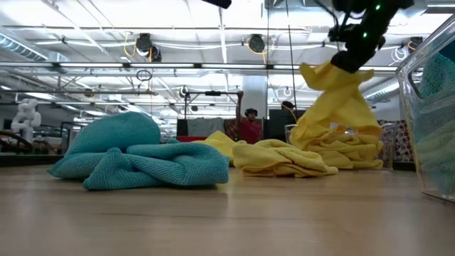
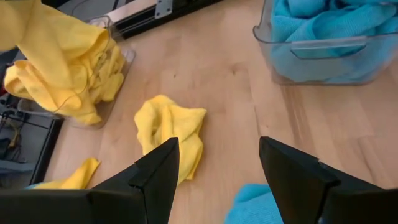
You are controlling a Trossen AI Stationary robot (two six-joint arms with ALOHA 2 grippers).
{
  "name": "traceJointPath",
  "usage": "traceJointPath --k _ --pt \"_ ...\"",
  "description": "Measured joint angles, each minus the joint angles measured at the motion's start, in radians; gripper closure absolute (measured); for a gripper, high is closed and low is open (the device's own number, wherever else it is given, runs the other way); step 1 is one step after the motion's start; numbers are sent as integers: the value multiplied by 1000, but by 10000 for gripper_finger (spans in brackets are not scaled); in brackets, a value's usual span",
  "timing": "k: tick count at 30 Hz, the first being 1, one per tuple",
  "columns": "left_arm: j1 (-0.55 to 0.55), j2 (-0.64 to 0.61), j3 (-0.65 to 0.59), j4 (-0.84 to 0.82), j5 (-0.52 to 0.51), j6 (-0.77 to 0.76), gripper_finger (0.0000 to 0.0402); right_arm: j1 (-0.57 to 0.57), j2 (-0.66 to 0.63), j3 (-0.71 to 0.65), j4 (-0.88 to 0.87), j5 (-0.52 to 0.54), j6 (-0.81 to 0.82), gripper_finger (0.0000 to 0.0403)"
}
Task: Sort microfiber towel by color & place in baskets
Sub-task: Put the yellow microfiber cloth into the top transparent bin
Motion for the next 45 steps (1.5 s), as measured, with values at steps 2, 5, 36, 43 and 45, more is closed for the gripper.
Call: traceJointPath --k 2,5,36,43,45 --pt "0 0 -8 14 9 -1 173 -33 33 0 -11 -31 23 402" --pt "0 0 -29 32 10 0 173 -71 85 0 -30 -64 50 402" --pt "3 0 -71 74 39 27 173 -258 393 -184 90 -324 121 398" --pt "3 0 -71 90 39 25 173 -258 391 -185 58 -367 111 367" --pt "3 0 -71 90 39 25 173 -258 390 -186 39 -382 114 348"
